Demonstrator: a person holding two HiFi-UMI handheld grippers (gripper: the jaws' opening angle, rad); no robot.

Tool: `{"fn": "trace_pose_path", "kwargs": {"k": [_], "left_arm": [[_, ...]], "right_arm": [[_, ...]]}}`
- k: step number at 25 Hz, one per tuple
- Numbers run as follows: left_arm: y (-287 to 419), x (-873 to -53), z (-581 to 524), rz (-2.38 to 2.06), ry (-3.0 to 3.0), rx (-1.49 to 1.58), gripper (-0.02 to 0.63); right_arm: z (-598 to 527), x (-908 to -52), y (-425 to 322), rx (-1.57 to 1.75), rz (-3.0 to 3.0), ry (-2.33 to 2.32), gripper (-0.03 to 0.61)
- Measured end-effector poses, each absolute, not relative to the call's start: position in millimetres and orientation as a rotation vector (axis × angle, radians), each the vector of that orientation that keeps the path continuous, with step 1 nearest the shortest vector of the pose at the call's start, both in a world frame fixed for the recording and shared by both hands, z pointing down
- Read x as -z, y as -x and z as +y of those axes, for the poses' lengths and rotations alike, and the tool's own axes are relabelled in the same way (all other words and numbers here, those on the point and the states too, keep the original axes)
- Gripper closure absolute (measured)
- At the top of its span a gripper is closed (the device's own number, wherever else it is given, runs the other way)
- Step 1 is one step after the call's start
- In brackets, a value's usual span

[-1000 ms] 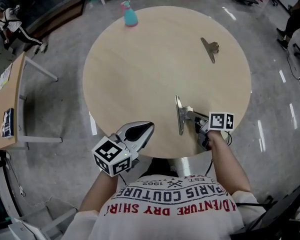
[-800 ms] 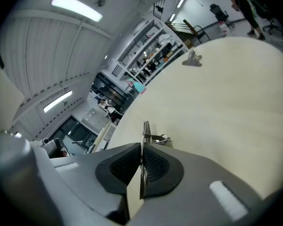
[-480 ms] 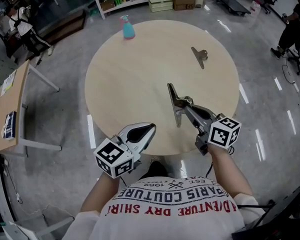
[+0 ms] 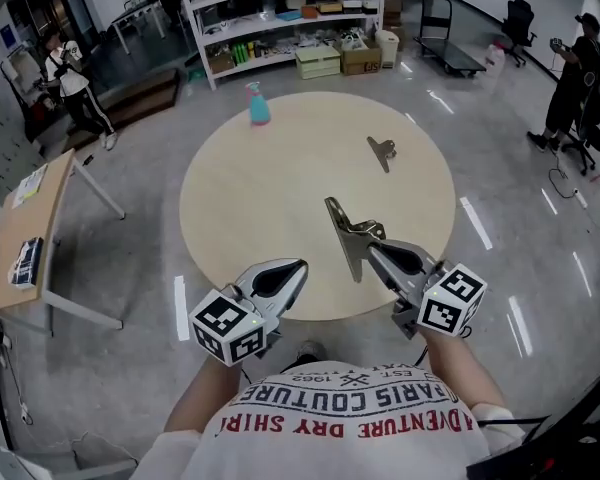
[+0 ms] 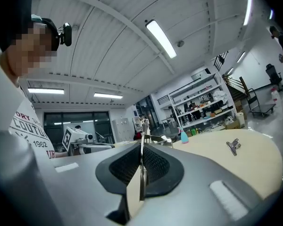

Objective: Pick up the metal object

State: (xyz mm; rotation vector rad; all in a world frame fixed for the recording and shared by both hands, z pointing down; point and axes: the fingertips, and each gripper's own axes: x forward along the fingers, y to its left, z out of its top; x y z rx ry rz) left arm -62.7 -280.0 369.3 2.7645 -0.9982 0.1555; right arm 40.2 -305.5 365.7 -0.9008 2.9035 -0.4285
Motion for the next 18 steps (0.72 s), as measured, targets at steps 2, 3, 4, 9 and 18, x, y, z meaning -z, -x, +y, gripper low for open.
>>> {"fn": "trace_pose_path", "kwargs": {"k": [2,3,4,9,18], "left_arm": [[61.5,-368.6,-275.9,-1.008,-2.768,-0.161,0.612],[60.8,-368.0,-274.7,-1.01,-2.77,-0.16,0.612],[60.2,-367.4,-274.3,-1.012,-2.77,-0.157,0.612],[59.8,-368.9,-275.2,-1.026,-2.766,-0.158,0.612],[66.9,-374.2,-274.4,-1.023,-2.735,-0.141,0.612]], "right_arm": [[-299.9,-363.8,-41.9,0.421,2.901,0.902,0.565],[-298.2,-363.0,-42.3,0.413,2.901,0.903,0.565],[-297.3,-363.0,-42.8,0.405,2.903,0.904,0.563],[-295.0,-365.9,-43.1,0.396,2.919,0.898,0.56],[-295.3,-391.5,-26.8,0.44,3.008,0.865,0.565]]}}
